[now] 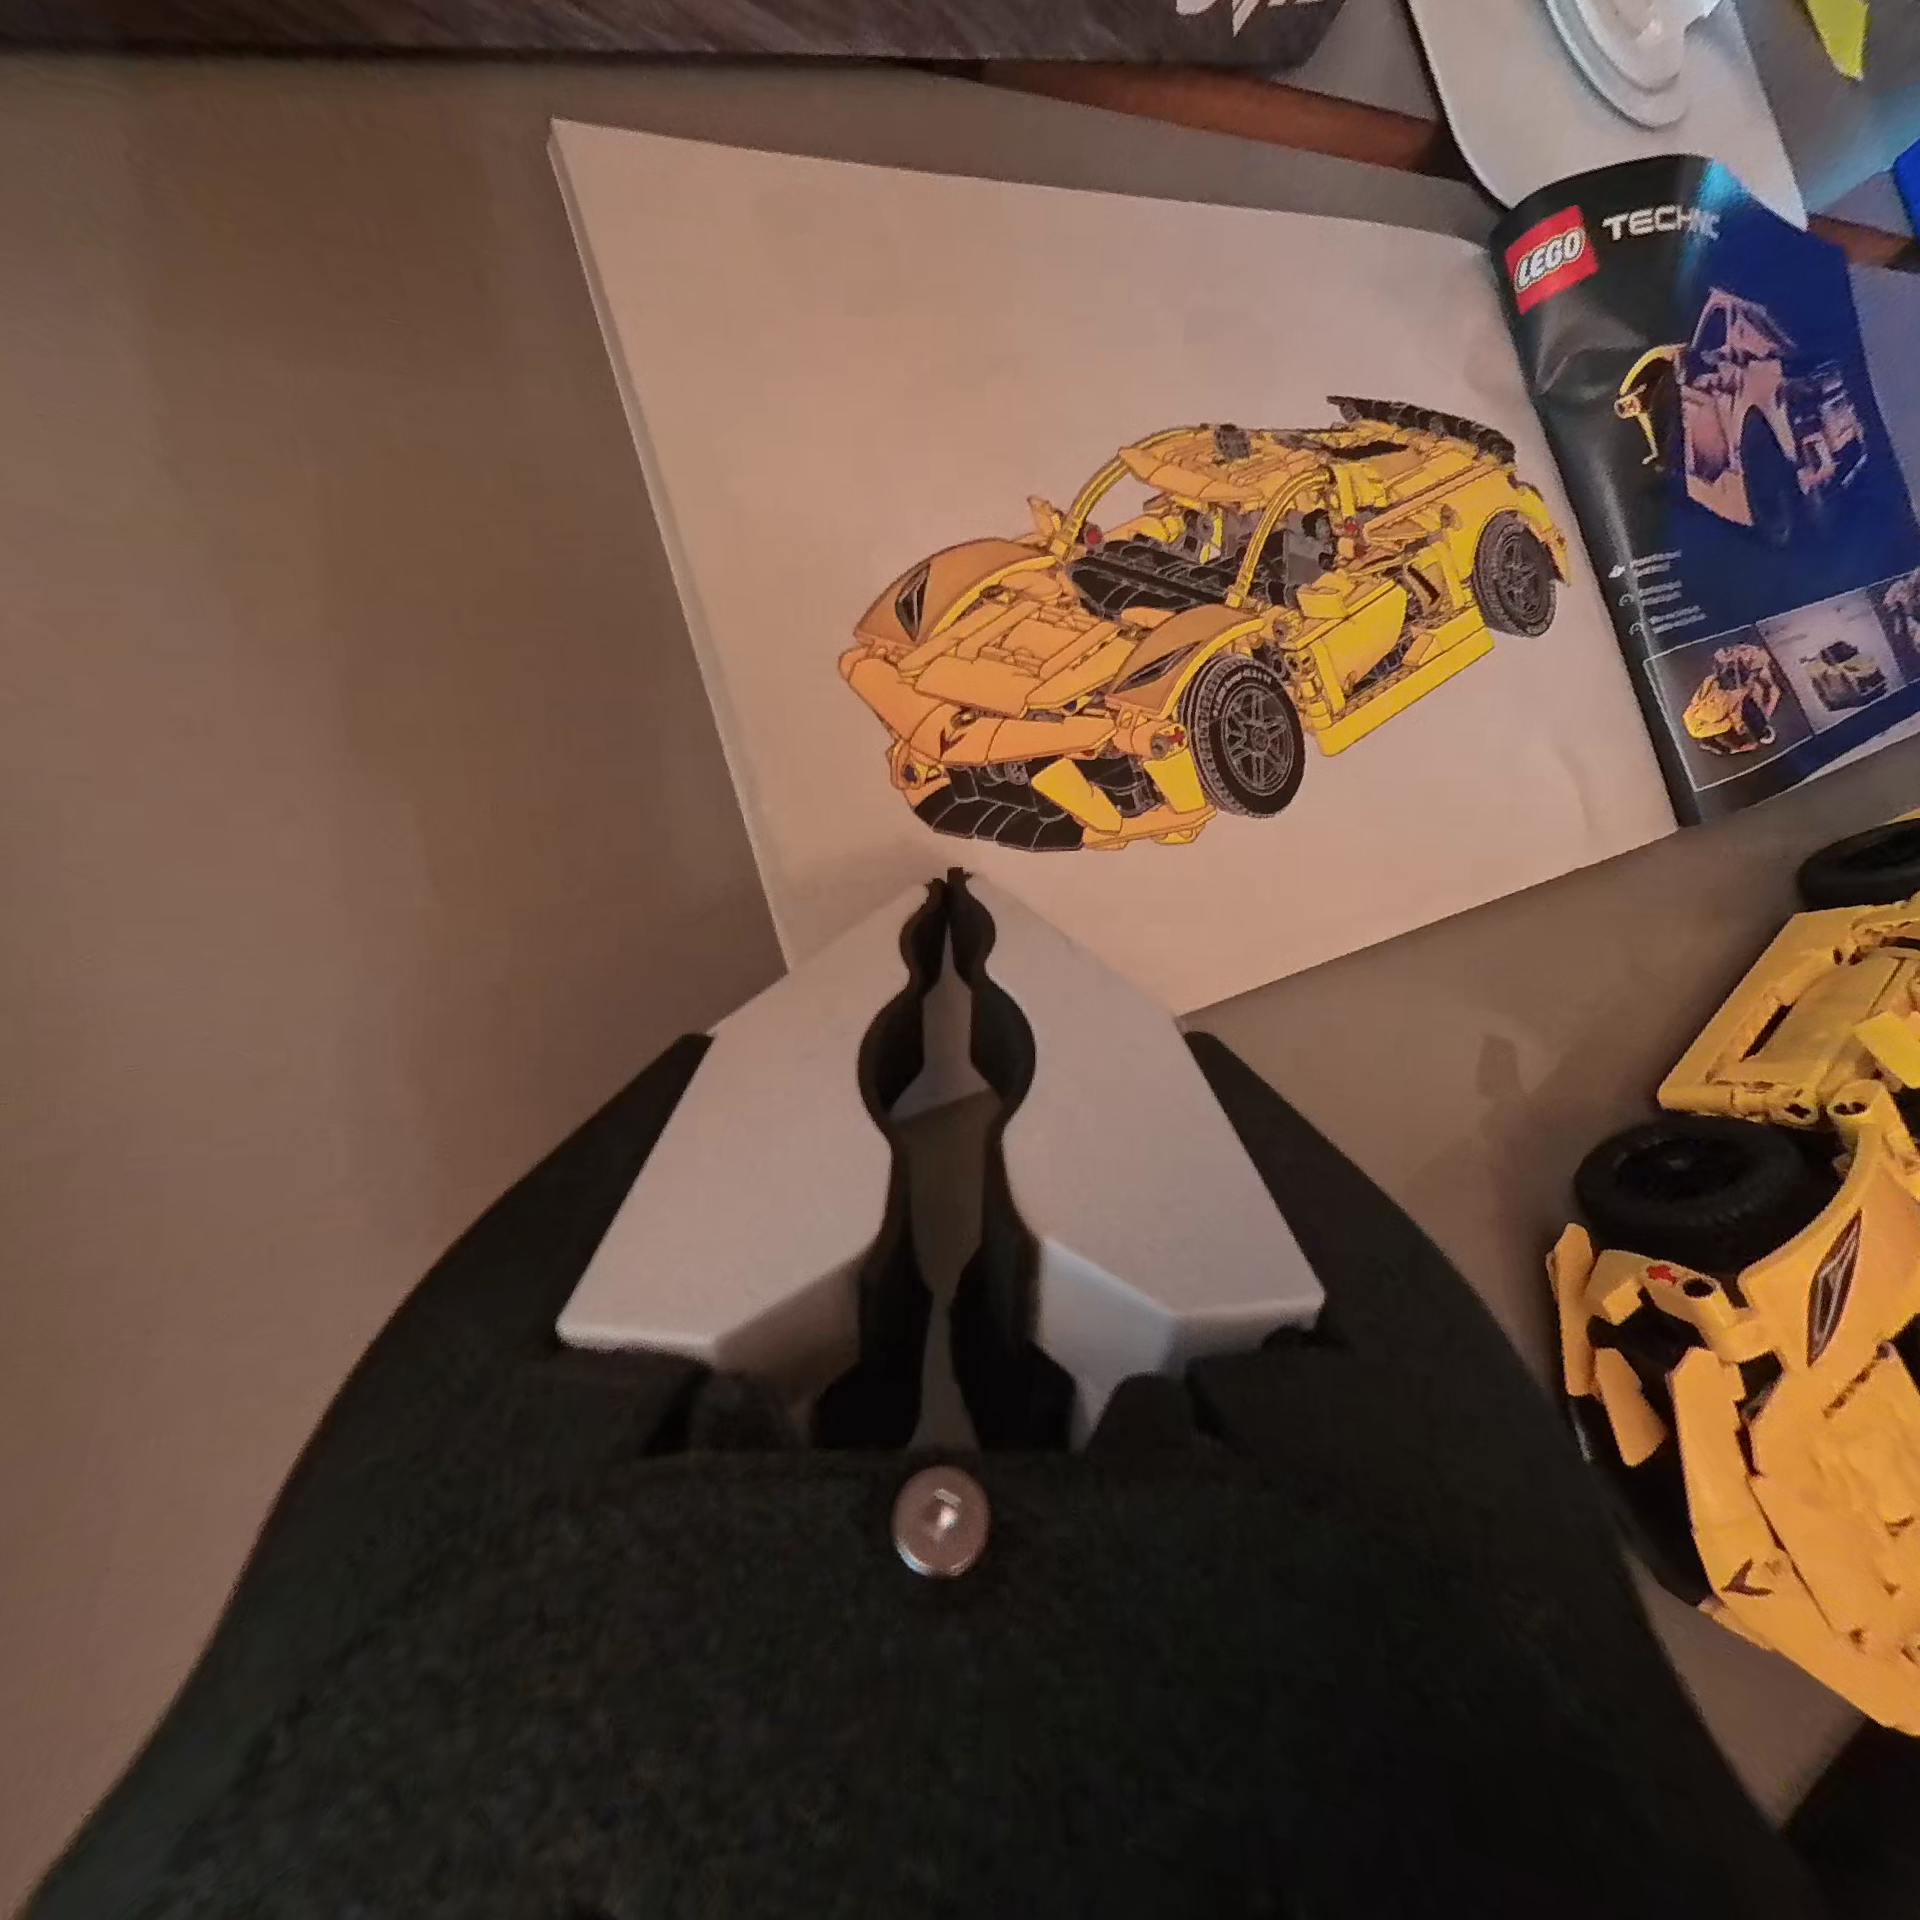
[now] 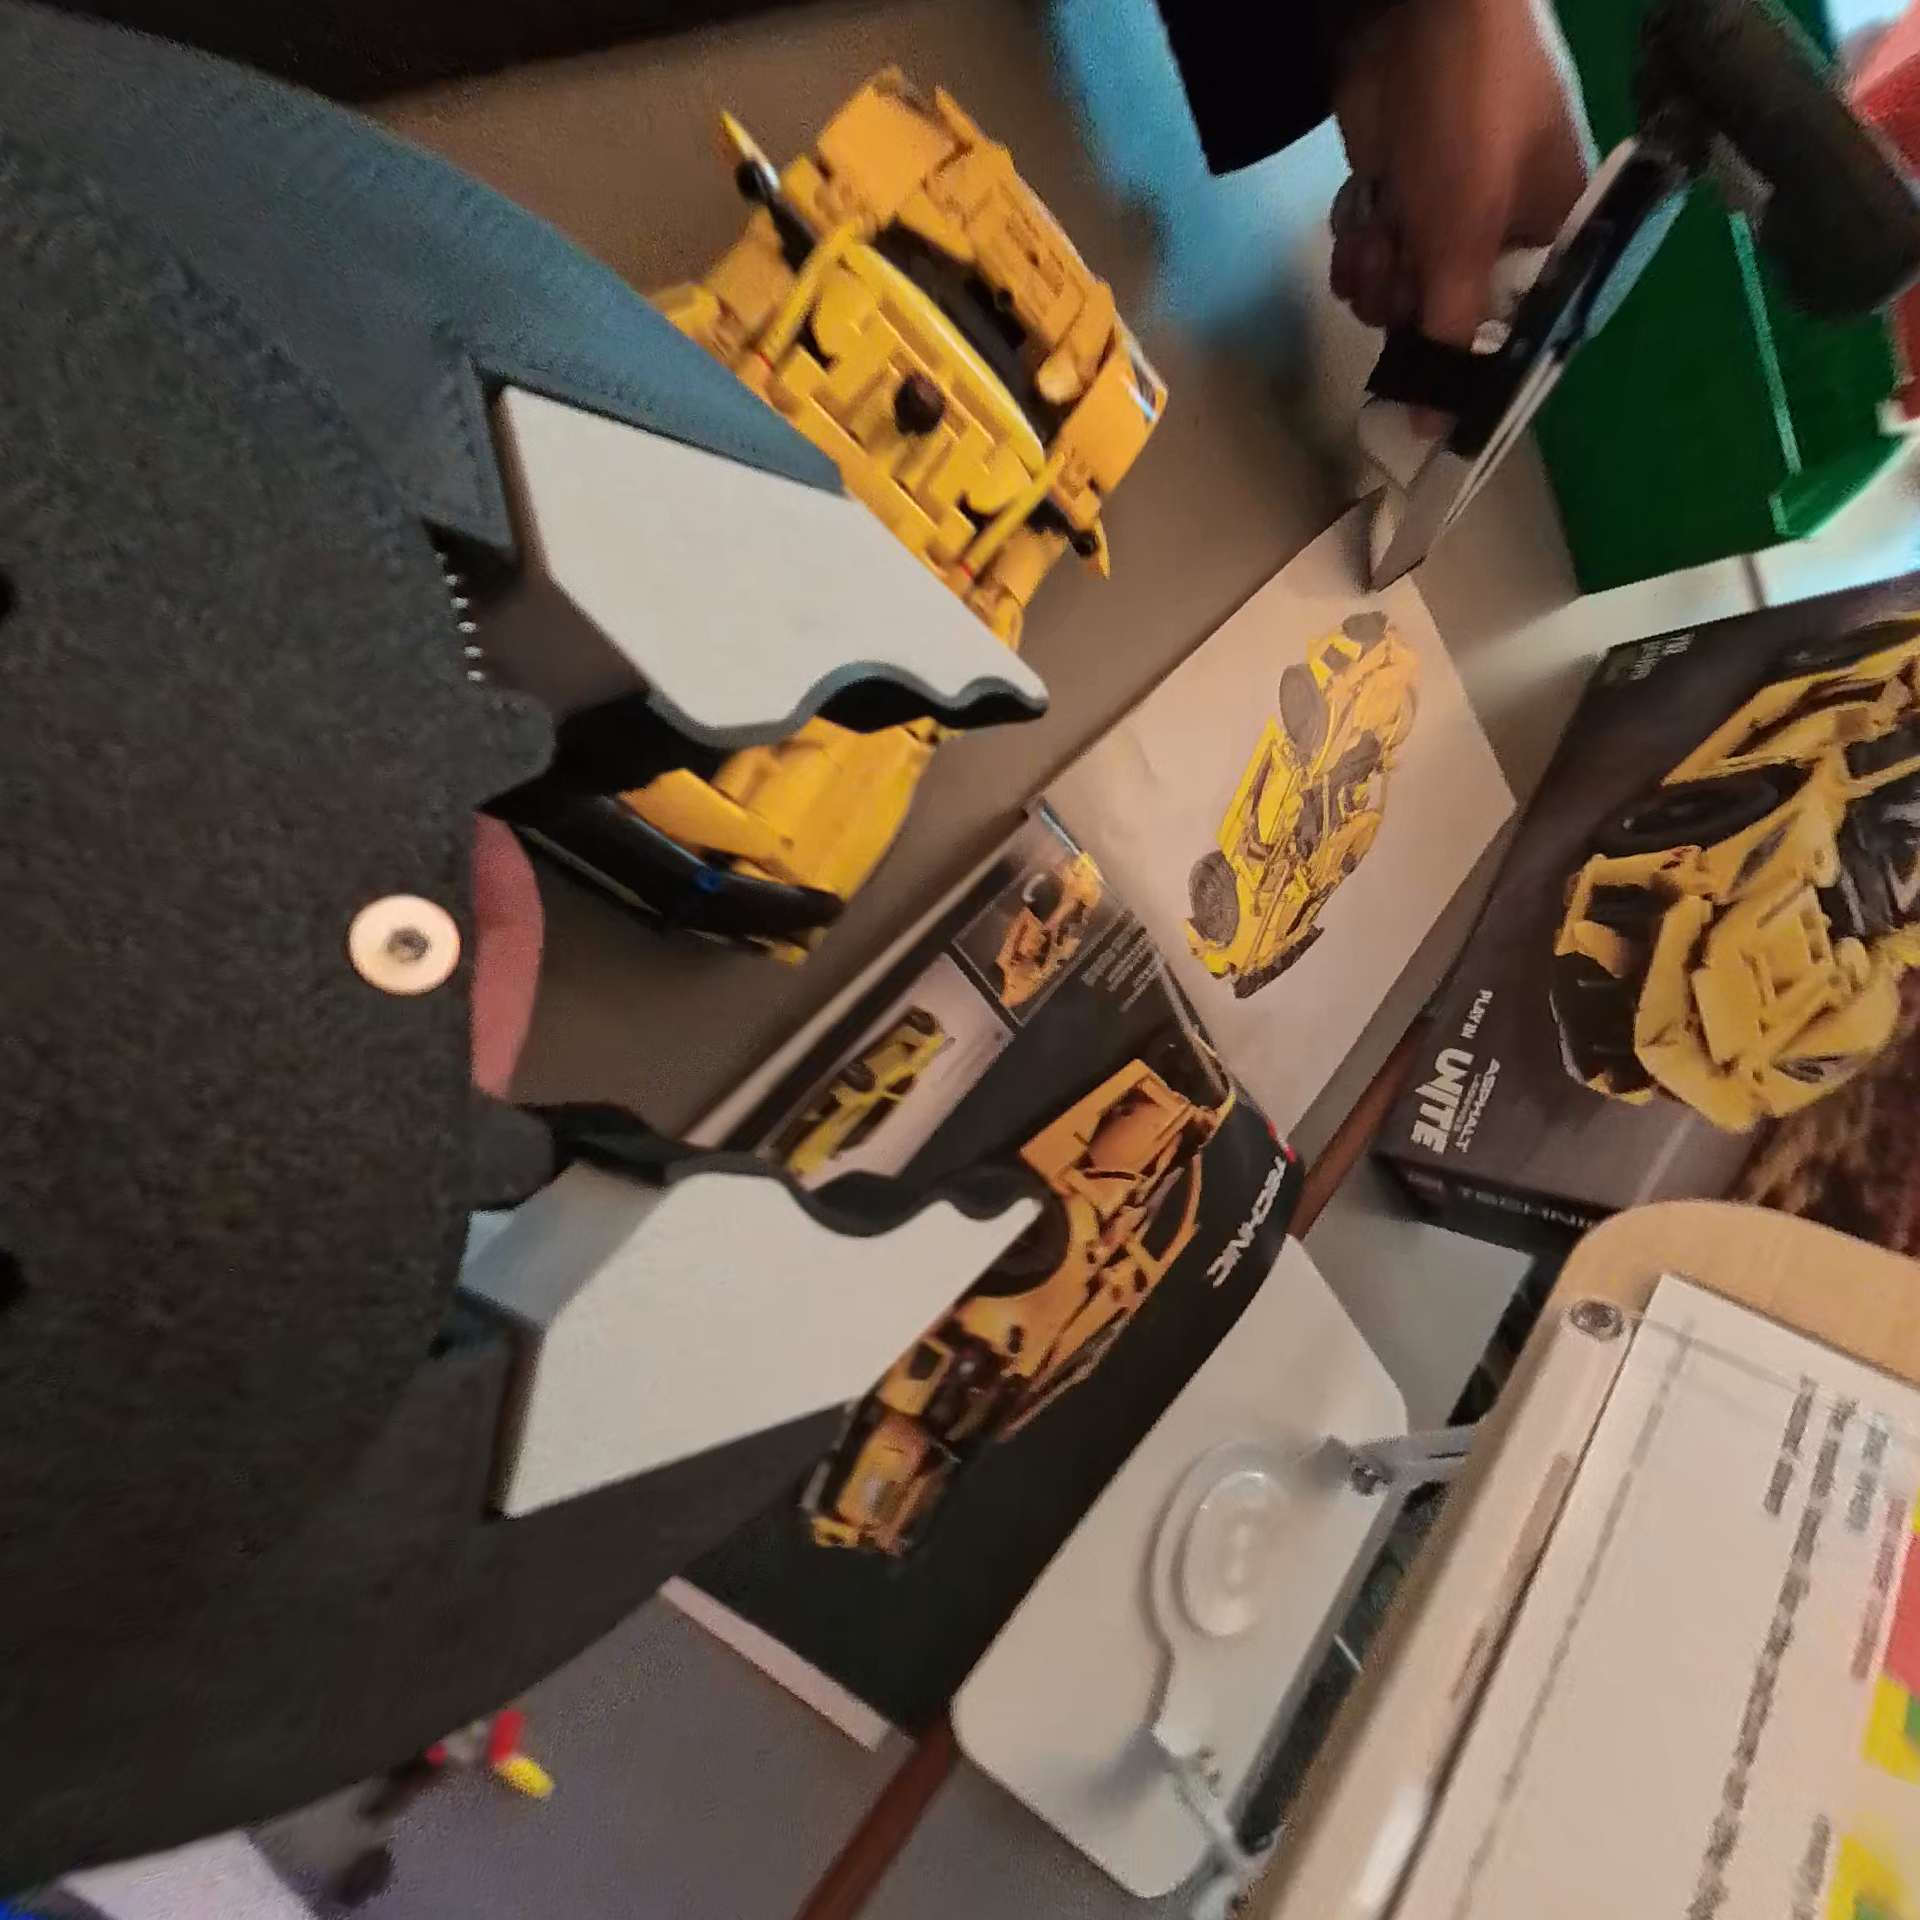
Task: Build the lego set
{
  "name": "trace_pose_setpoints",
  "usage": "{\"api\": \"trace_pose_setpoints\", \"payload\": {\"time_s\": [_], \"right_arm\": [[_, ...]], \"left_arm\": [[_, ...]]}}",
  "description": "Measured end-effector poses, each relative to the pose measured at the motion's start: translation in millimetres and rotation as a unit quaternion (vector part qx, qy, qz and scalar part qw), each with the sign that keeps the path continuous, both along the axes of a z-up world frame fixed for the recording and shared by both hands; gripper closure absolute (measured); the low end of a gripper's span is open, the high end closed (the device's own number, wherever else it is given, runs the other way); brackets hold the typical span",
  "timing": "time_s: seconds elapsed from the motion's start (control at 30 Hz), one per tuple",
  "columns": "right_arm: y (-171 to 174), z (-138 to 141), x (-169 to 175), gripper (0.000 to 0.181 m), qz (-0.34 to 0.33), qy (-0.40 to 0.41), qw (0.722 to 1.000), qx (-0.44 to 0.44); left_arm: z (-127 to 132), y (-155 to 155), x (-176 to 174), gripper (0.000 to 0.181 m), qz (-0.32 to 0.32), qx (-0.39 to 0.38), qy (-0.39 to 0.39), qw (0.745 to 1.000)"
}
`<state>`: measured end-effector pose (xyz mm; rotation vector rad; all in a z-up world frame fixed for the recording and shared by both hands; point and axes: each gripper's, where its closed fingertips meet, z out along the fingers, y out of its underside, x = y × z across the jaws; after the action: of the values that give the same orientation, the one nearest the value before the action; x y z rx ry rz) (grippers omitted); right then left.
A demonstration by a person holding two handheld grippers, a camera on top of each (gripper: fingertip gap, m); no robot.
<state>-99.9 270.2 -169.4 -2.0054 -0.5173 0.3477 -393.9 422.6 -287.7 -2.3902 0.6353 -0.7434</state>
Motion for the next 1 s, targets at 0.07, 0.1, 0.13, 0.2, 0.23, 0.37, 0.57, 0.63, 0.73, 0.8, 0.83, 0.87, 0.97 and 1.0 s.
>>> {"api": "trace_pose_setpoints", "payload": {"time_s": [0.07,0.1,0.13,0.2,0.23,0.37,0.57,0.63,0.73,0.8,0.83,0.87,0.97,1.0], "right_arm": [[-21,1,8,0.097,-0.021,0.043,0.999,0.018],[-30,3,10,0.101,-0.025,0.069,0.997,0.038],[-38,6,12,0.103,-0.029,0.089,0.994,0.055],[-50,1,25,0.117,-0.057,0.102,0.992,0.056],[-53,-2,30,0.119,-0.068,0.107,0.990,0.060],[-53,-12,37,0.122,-0.088,0.131,0.985,0.068],[-63,-14,34,0.131,-0.093,0.071,0.985,0.125],[-66,-8,36,0.135,-0.106,0.073,0.981,0.144],[-69,-10,31,0.134,-0.092,0.091,0.984,0.119],[-69,-15,30,0.136,-0.088,0.102,0.986,0.103],[-69,-18,30,0.137,-0.087,0.108,0.986,0.094],[-68,-21,32,0.138,-0.088,0.112,0.986,0.087],[-64,-25,36,0.141,-0.096,0.112,0.986,0.083],[-62,-26,39,0.142,-0.101,0.108,0.985,0.083]], "left_arm": [[0,-2,0,0.180,-0.012,-0.005,0.012,1.000],[2,-5,0,0.177,-0.024,-0.012,0.020,0.999],[7,-7,-1,0.172,-0.030,-0.008,0.027,0.999],[32,-10,1,0.168,-0.033,0.048,0.016,0.998],[50,-16,5,0.168,-0.038,0.087,-0.004,0.995],[122,-62,24,0.155,-0.029,0.247,-0.151,0.957],[117,-111,28,0.142,-0.030,0.339,-0.189,0.921],[113,-121,37,0.141,-0.065,0.309,-0.199,0.928],[113,-126,44,0.142,-0.090,0.367,-0.139,0.915],[111,-129,48,0.142,-0.103,0.399,-0.103,0.905],[113,-131,50,0.142,-0.105,0.397,-0.113,0.905],[117,-133,51,0.142,-0.103,0.388,-0.131,0.906],[123,-133,46,0.141,-0.092,0.357,-0.175,0.913],[122,-131,44,0.142,-0.086,0.350,-0.176,0.916]]}}
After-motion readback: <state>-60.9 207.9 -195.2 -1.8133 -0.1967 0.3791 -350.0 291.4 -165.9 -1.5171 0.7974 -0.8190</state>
